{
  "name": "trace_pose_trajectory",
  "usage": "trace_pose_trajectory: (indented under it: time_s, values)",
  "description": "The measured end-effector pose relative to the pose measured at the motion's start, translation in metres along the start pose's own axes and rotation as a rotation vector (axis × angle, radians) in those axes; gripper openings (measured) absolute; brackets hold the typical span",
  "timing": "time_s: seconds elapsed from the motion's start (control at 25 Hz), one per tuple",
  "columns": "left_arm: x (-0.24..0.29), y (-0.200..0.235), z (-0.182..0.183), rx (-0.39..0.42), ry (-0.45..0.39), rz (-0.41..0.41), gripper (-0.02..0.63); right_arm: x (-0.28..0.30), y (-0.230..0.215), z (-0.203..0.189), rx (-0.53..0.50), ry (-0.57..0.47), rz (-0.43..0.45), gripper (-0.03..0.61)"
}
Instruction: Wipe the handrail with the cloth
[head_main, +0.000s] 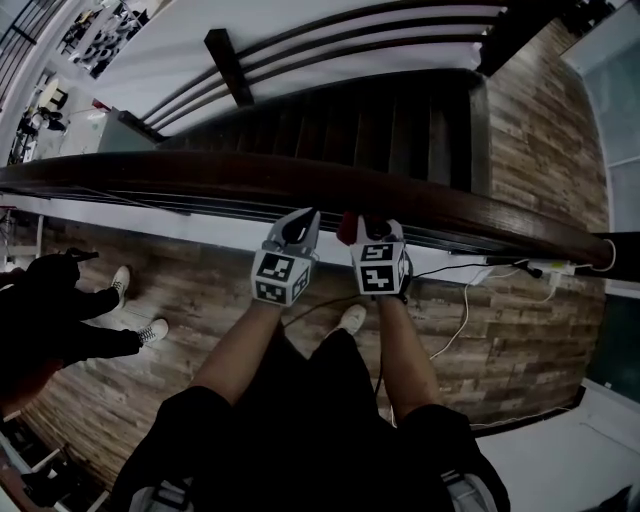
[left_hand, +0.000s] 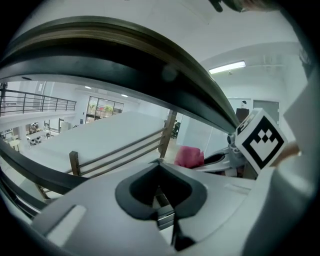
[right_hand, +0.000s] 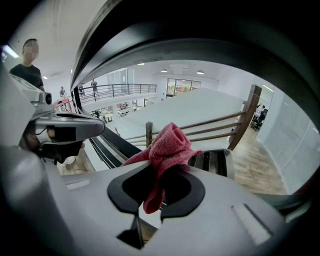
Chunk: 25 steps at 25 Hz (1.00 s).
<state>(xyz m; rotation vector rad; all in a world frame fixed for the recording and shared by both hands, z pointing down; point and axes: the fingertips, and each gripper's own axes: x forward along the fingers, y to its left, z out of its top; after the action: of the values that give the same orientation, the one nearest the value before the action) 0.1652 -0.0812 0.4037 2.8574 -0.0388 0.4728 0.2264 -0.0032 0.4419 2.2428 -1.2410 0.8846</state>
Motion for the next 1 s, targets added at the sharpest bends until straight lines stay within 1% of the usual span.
trace_pose_trajectory:
  time_s: [0.32, 0.48, 0.6, 0.8, 1.0]
  values:
    - [0.022, -0.033, -0.006, 0.016, 0.006, 0.005, -0.002, -0.013, -0.033, -0.013, -0.005, -0.018, 0.003, 0.043]
    - [0.033, -0.056, -0.006, 0.023, 0.009, 0.004, -0.002, -0.024, -0.059, -0.028, 0.009, -0.001, -0.010, 0.043]
    - [0.043, -0.073, -0.004, 0.029, 0.006, 0.001, -0.002, -0.032, -0.080, -0.034, 0.026, -0.009, -0.014, 0.042]
    - [0.063, -0.103, -0.001, 0.040, 0.006, -0.035, -0.002, -0.039, -0.104, -0.045, 0.051, -0.007, -0.016, 0.043]
    - [0.072, -0.115, -0.001, 0.040, 0.022, -0.072, -0.002, -0.045, -0.113, -0.044, 0.065, 0.003, -0.025, 0.043]
